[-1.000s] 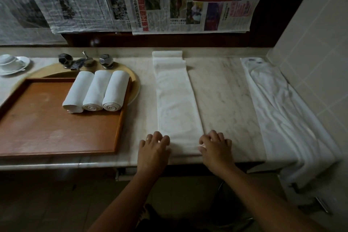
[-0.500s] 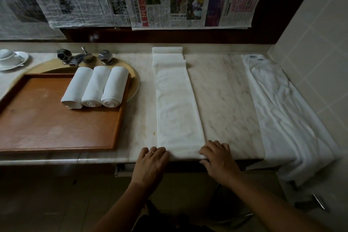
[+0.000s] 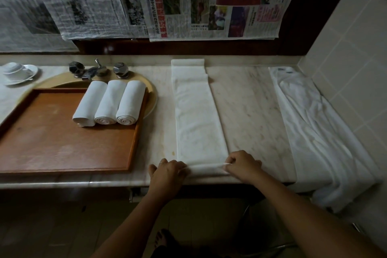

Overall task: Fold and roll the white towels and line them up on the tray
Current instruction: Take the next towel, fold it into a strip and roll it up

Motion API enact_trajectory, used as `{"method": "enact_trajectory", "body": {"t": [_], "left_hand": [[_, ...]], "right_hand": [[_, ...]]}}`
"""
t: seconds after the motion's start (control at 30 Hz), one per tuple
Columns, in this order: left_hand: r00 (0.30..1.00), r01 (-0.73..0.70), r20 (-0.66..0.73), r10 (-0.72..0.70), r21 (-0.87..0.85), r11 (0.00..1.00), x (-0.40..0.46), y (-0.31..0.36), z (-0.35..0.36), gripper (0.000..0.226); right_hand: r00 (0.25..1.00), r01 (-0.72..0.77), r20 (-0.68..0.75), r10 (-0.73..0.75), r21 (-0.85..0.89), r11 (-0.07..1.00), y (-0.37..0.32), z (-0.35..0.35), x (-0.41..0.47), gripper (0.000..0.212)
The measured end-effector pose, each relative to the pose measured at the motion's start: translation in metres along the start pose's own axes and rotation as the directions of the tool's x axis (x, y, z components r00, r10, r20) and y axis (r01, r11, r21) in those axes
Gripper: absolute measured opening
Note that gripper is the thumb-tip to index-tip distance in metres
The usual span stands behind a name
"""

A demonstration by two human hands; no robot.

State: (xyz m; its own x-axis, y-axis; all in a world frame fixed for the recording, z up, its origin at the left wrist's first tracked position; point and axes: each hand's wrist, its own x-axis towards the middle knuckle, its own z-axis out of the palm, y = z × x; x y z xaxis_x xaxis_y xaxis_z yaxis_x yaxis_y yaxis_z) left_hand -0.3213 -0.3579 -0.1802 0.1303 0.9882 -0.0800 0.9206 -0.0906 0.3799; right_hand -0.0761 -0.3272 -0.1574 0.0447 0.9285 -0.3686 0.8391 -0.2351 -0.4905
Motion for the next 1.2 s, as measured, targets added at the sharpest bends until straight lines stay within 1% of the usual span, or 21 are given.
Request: {"method": "enact_trajectory", "body": {"t": [0.03, 0.1, 0.2, 0.27, 0.3, 0.33, 0.37, 0.4, 0.43, 0.5, 0.57, 0.6, 0.67, 0.7, 0.77, 0.8, 0.87, 0.97, 1.03, 1.1, 1.2], "left_hand": [[0.999, 0.034, -0.012, -0.034, -0.021, 0.999, 0.001, 0.001, 0.001, 0.028], [0.995, 0.090, -0.030, -0.091, -0.034, 0.995, 0.002, 0.006, 0.001, 0.027], [0.993, 0.105, -0.061, -0.105, 0.004, 0.994, 0.004, 0.012, -0.002, 0.026], [0.992, 0.046, -0.118, -0.040, 0.051, 0.998, 0.003, 0.014, -0.002, 0.019], [0.991, -0.005, -0.133, 0.016, 0.079, 0.997, 0.001, 0.015, -0.003, 0.013], [0.988, -0.065, -0.127, 0.082, 0.133, 0.989, -0.002, 0.014, -0.001, 0.009], [0.980, -0.128, -0.123, 0.153, 0.195, 0.973, -0.005, 0.012, 0.004, 0.013], [0.969, -0.187, -0.109, 0.220, 0.254, 0.949, -0.008, 0.008, 0.010, 0.020], [0.958, -0.231, -0.098, 0.271, 0.297, 0.926, -0.012, 0.005, 0.014, 0.024], [0.944, -0.258, -0.110, 0.311, 0.342, 0.904, -0.020, -0.003, 0.020, 0.025], [0.931, -0.274, -0.131, 0.340, 0.362, 0.891, -0.027, -0.008, 0.022, 0.029], [0.927, -0.285, -0.131, 0.352, 0.365, 0.886, -0.030, -0.008, 0.023, 0.029], [0.941, -0.276, -0.096, 0.326, 0.342, 0.898, -0.031, -0.005, 0.022, 0.038], [0.956, -0.248, -0.072, 0.283, 0.312, 0.917, -0.030, -0.004, 0.019, 0.039], [0.985, -0.153, -0.038, 0.167, 0.237, 0.959, -0.029, 0.001, 0.011, 0.031], [0.991, -0.122, -0.028, 0.131, 0.210, 0.970, -0.027, 0.003, 0.007, 0.027], [0.994, -0.105, -0.011, 0.107, 0.139, 0.985, -0.020, 0.000, 0.004, 0.025], [0.997, -0.073, 0.037, 0.071, 0.057, 0.996, -0.007, 0.001, -0.002, 0.025], [0.998, -0.032, 0.055, 0.031, 0.029, 0.999, 0.000, 0.001, -0.006, 0.029], [0.999, 0.017, 0.038, -0.018, 0.007, 1.000, 0.006, 0.000, -0.006, 0.031], [0.997, 0.064, -0.052, -0.062, 0.019, 0.998, 0.007, 0.001, -0.004, 0.026]], "right_hand": [[1.000, -0.027, -0.010, 0.027, 0.018, 0.999, -0.001, 0.000, 0.001, 0.011], [0.998, -0.058, -0.033, 0.058, -0.007, 0.998, -0.003, 0.004, 0.002, 0.009], [0.994, -0.017, -0.110, 0.004, -0.122, 0.992, -0.004, 0.010, 0.002, 0.008], [0.977, 0.072, -0.177, -0.119, -0.251, 0.965, -0.002, 0.013, 0.001, 0.009], [0.952, 0.143, -0.209, -0.225, -0.347, 0.927, 0.001, 0.016, -0.001, 0.009], [0.911, 0.216, -0.223, -0.347, -0.459, 0.862, 0.006, 0.020, -0.002, 0.010], [0.867, 0.274, -0.217, -0.448, -0.543, 0.794, 0.012, 0.027, -0.006, 0.014], [0.831, 0.321, -0.198, -0.520, -0.594, 0.738, 0.018, 0.032, -0.011, 0.019], [0.801, 0.359, -0.185, -0.569, -0.612, 0.704, 0.024, 0.036, -0.016, 0.020], [0.775, 0.396, -0.191, -0.603, -0.597, 0.698, 0.037, 0.042, -0.025, 0.019], [0.789, 0.403, -0.186, -0.585, -0.563, 0.722, 0.045, 0.044, -0.033, 0.037], [0.801, 0.403, -0.173, -0.574, -0.552, 0.729, 0.046, 0.044, -0.035, 0.040], [0.836, 0.397, -0.153, -0.527, -0.495, 0.773, 0.044, 0.043, -0.036, 0.031], [0.857, 0.386, -0.152, -0.493, -0.444, 0.809, 0.041, 0.041, -0.034, 0.024], [0.899, 0.348, -0.142, -0.414, -0.341, 0.873, 0.036, 0.033, -0.029, 0.011], [0.922, 0.323, -0.122, -0.368, -0.282, 0.903, 0.034, 0.028, -0.025, 0.007], [0.956, 0.268, -0.075, -0.285, -0.184, 0.946, 0.029, 0.018, -0.018, 0.008], [0.991, 0.136, 0.016, -0.135, -0.054, 0.989, 0.019, 0.002, -0.006, 0.015], [0.997, 0.070, 0.031, -0.069, -0.029, 0.997, 0.014, 0.000, 0.000, 0.019], [1.000, 0.021, 0.012, -0.020, -0.028, 0.999, 0.008, 0.000, 0.005, 0.018], [0.997, 0.031, -0.058, -0.041, -0.160, 0.987, 0.001, 0.002, 0.005, 0.019]]}}
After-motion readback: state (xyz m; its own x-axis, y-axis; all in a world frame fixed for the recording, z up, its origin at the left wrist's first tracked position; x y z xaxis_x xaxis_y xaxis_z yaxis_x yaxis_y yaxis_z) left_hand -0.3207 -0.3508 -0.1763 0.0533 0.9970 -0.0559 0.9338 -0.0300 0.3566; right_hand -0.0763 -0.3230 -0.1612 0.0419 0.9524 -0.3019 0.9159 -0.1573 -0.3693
